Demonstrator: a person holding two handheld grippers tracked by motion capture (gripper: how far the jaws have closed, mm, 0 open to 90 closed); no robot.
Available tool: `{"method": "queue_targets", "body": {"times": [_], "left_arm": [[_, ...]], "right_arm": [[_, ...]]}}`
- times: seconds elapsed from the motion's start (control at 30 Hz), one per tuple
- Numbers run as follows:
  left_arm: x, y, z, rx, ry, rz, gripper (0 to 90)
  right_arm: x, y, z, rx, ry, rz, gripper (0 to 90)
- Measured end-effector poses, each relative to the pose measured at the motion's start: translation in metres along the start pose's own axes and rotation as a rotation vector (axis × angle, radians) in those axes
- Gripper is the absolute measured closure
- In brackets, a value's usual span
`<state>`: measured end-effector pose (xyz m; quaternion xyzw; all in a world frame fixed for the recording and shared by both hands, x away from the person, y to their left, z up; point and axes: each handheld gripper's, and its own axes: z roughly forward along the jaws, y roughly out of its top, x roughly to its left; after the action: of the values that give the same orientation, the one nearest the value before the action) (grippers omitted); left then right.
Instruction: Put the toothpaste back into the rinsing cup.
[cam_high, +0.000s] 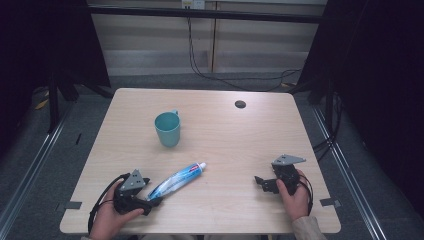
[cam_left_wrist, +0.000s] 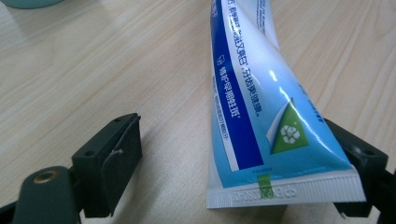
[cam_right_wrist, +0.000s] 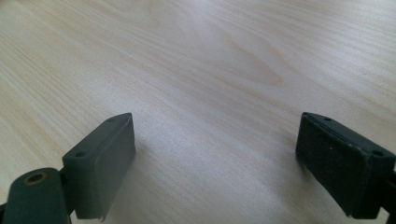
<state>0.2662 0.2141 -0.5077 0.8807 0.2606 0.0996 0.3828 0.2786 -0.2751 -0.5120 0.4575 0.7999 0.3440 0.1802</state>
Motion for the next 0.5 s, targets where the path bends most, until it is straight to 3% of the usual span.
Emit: {"method": "queue_targets", "body": {"times": [0.3,0.5], "left_arm": [[-0.001,0.002,0.0,0.009,0.016,-0.011,15.6],[0.001,0.02,0.0,0.141,0.002,-0.067,17.8]], "right_arm": [[0.0,0.0,0.0,0.002,0.0,0.003,11.6],[0.0,0.0,0.0,0.002,0.0,0.004,11.5]]}}
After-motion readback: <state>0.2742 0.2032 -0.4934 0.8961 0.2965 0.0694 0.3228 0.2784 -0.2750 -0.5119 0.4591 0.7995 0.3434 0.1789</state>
